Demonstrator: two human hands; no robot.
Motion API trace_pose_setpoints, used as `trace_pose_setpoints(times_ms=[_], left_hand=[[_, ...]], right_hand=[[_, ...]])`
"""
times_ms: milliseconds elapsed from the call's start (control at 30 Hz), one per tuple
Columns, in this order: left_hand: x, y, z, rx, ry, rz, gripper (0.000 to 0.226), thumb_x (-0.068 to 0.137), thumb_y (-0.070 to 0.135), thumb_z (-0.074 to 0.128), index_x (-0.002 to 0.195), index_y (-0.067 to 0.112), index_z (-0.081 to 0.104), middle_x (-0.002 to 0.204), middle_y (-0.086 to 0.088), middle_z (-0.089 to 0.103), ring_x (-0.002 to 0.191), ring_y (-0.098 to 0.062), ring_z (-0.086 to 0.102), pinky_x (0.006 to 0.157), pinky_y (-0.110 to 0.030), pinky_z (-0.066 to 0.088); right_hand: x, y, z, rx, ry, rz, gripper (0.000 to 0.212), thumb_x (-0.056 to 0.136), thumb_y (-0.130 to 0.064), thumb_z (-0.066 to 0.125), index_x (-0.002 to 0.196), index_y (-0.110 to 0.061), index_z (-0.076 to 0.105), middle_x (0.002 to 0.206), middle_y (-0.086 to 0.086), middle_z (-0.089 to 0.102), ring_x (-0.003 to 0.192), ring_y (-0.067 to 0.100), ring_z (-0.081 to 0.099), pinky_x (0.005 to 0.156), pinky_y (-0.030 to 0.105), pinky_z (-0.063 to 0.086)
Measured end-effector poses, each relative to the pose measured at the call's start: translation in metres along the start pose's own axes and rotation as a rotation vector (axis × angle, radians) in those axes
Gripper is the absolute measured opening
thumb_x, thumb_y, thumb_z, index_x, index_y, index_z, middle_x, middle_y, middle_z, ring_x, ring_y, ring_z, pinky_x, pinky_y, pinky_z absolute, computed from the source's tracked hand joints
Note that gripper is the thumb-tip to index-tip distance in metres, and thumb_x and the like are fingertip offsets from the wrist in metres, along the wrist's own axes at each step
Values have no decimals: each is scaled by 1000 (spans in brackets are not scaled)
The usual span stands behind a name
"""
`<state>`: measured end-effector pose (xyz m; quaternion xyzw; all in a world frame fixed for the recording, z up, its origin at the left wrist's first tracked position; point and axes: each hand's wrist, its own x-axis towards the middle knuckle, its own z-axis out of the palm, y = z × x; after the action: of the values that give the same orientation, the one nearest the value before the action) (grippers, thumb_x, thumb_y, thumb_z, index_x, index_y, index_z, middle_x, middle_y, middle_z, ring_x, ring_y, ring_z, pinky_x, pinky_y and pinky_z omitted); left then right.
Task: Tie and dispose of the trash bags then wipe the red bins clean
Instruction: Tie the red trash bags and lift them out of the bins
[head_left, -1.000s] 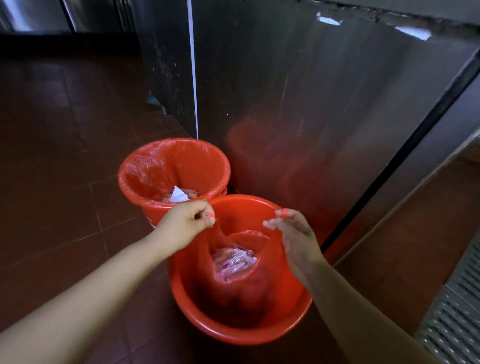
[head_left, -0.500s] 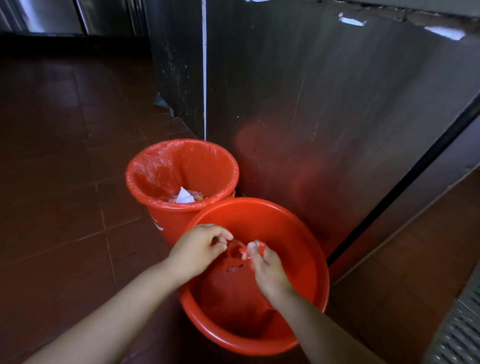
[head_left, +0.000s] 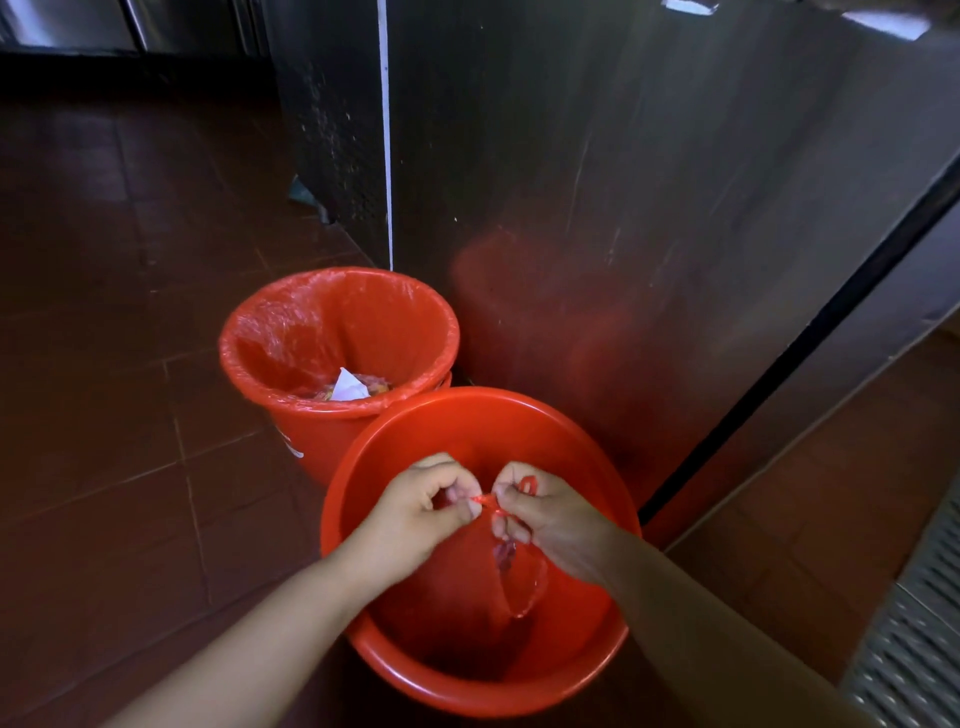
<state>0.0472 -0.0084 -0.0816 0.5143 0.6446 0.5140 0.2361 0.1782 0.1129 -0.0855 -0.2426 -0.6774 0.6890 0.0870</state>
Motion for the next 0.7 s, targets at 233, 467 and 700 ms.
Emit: trace_pose_setpoints(times_ms=[233,467,700], left_hand=[[-4,-7,9,6,-130,-217,51,69,0,78,110,19,54,105,5,54,101,-1,50,89,-9,34],[-1,-8,18,-150,-210,-593,17,83,3,62,72,16,65,70,0,61,67,-10,53,65,-17,40],[-2,-4,32,-529,-24,-866,41,92,40,55,90,4,74,87,-18,73,84,-30,70,80,-36,56]], right_hand=[[-1,-5,-11,-148,5,-81,24,72,1,70,65,-19,61,67,1,64,60,10,60,63,21,49],[-1,2,-14,-999,142,-481,23,66,-5,75,67,-22,58,72,-11,61,76,10,60,69,29,49],[0,29,-13,-1380,452,-873,29,71,-36,78,69,-12,61,72,2,60,61,19,61,52,27,51]])
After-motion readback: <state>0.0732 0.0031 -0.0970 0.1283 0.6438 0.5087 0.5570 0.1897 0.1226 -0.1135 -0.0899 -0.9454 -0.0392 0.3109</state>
